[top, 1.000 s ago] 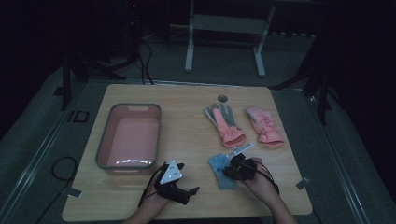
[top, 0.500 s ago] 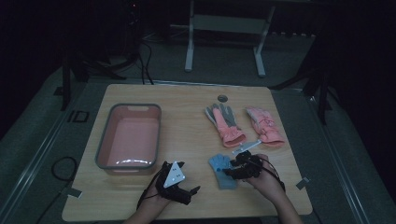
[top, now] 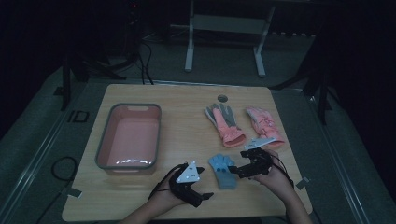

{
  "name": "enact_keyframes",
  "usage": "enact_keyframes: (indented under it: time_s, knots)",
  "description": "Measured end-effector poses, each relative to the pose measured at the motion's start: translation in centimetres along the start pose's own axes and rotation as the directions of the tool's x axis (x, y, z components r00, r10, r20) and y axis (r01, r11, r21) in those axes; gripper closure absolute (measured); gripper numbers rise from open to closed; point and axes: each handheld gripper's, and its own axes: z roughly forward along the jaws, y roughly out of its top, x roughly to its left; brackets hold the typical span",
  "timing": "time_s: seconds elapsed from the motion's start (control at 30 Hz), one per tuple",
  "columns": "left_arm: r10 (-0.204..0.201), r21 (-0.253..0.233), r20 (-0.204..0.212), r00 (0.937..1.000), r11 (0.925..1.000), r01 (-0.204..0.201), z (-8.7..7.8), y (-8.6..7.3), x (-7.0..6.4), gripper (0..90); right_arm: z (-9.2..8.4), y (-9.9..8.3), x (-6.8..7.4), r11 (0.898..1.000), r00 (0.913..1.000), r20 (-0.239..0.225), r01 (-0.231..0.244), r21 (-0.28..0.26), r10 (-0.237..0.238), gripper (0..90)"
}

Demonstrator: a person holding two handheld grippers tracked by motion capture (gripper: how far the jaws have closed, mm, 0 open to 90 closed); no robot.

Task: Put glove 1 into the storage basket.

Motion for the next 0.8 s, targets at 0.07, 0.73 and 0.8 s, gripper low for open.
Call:
enact_keyframes:
  time_s: [0.07, 0.73, 0.8]
  knots:
    - [0.046, 0.006, 0.022, 0.9987, 0.9989, -0.046, 0.5, 0.7, -0.1, 16.8, 0.2, 0.1, 0.1, 1.000, 0.9999, -0.014, 0.006, 0.007, -0.006, 15.1]
    - [0.241, 0.142, 0.072, 0.9679, 0.9582, -0.249, 6.5, 2.3, 0.3, 35.5, 5.6, -0.2, -0.9, 0.996, 0.9993, 0.025, -0.031, 0.084, 0.029, 37.9]
    - [0.233, 0.163, 0.074, 0.9697, 0.9566, -0.242, 6.9, 2.1, 0.5, 35.9, 5.9, -0.4, -0.7, 0.996, 0.9994, 0.030, -0.020, 0.089, 0.018, 40.5]
